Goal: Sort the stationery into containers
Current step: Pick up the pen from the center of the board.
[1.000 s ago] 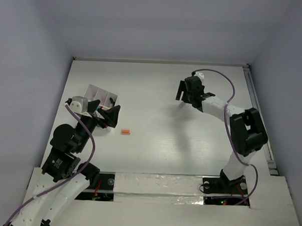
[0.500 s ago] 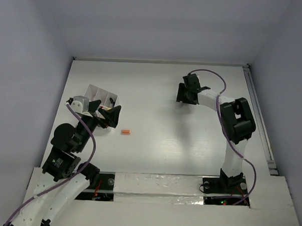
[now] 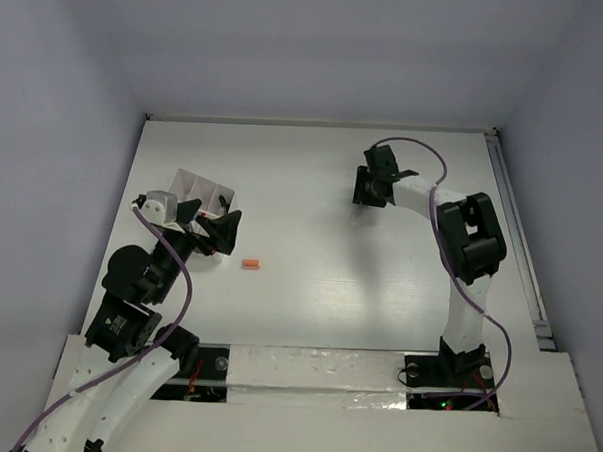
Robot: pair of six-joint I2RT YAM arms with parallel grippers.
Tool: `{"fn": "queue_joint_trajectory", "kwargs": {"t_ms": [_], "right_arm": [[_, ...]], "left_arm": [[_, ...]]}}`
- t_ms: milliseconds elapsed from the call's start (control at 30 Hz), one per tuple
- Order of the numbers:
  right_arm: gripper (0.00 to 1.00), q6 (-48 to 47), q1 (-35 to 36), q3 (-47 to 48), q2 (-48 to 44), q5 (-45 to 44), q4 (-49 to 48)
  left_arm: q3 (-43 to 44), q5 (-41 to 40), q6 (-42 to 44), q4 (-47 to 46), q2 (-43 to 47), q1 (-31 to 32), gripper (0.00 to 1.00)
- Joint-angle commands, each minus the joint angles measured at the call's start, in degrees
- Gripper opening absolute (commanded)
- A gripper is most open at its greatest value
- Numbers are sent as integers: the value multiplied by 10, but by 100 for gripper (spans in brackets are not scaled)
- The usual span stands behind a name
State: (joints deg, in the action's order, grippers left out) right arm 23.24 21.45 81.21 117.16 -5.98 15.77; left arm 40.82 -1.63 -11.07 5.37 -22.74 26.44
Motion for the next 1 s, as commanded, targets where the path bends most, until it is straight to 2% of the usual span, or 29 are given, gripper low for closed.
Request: {"fn": "queue_joint_trajectory", "kwargs": {"t_ms": [0,33,233,333,433,567,767,967], "right_arm": [[46,-22,3,22,17,7,25],[39,-27,3,26,19,4,30],[32,-53,9,70,45,1,77],[11,-54,21,84,54,6,89],[5,-47,21,74,34,22,60],[5,-30,32,-13,-69,110,-77],[4,20,86,-78,-176,185,-229],[4,13,191,-98,-240,158,-322]], "left_arm": [[1,14,-6,-35,-4,-4,98],[1,14,-6,-35,-5,-10,98],[1,44,-4,-39,-11,-16,95],[0,58,-4,-40,-20,-16,95],[1,88,-2,-40,-37,-16,94],[5,154,-3,-42,-80,-16,90],[8,199,-4,-44,-116,-16,79],[7,190,-9,-39,-130,-16,68]]}}
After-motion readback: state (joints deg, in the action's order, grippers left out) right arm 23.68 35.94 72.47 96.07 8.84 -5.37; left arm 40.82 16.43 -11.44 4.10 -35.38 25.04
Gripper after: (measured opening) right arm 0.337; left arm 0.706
